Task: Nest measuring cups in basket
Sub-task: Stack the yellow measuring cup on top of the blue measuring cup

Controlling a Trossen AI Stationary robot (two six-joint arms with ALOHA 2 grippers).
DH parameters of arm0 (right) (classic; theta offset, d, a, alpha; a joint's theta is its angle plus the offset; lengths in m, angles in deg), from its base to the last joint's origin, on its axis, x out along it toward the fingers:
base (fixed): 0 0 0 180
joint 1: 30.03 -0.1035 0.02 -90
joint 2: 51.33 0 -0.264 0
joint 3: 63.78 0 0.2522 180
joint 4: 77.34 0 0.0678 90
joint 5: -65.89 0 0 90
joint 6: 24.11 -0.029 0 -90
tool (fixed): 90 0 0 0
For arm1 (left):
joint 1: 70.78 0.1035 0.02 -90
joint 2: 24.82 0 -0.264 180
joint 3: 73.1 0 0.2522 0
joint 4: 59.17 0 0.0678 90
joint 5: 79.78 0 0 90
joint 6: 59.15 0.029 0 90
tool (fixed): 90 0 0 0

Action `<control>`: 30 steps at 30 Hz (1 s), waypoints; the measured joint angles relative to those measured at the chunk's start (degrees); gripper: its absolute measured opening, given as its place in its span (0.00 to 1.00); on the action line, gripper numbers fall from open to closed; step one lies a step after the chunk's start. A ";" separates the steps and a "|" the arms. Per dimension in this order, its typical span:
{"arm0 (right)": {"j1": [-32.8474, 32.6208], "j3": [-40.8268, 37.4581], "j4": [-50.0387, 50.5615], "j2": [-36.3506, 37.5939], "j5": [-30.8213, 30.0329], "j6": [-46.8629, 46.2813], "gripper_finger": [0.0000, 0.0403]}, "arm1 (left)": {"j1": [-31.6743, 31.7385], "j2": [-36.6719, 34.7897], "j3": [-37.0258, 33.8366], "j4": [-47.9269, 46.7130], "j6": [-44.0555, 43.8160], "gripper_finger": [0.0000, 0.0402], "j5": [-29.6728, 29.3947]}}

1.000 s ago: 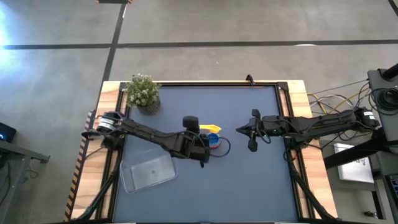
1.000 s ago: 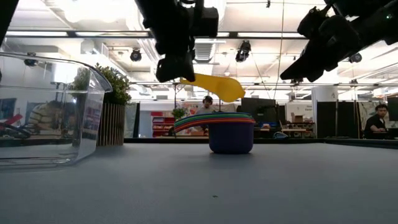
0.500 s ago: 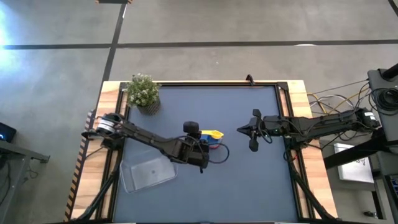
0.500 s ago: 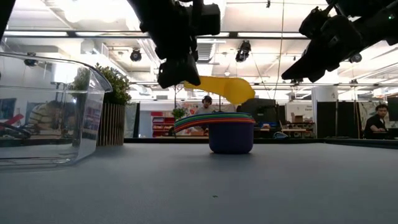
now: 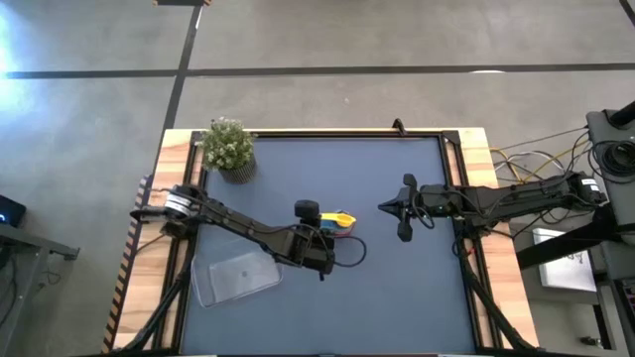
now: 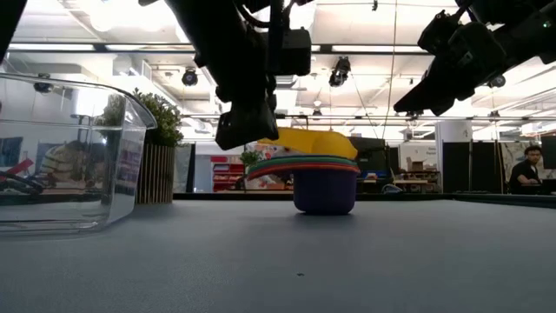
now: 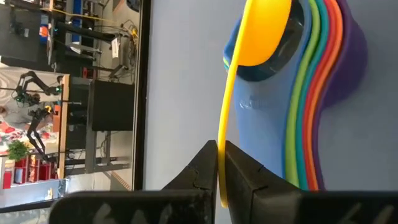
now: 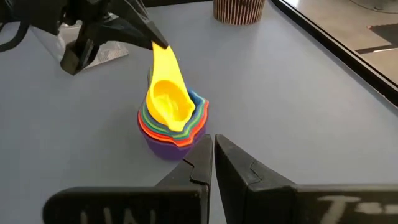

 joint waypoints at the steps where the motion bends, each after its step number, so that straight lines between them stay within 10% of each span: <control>1: 0.00 -0.04 0.02 0.00 0.01 0.00 0.02 | 0.00 0.06 0.00 0.00 0.00 0.00 0.06; 13: 0.00 -0.13 0.00 0.00 0.02 0.00 0.02 | 0.04 -0.62 0.04 -1.38 1.30 0.04 10.72; 30: 0.00 -0.13 -0.04 0.00 0.17 -0.81 0.02 | 0.73 -1.54 3.21 -1.72 -2.14 0.53 16.74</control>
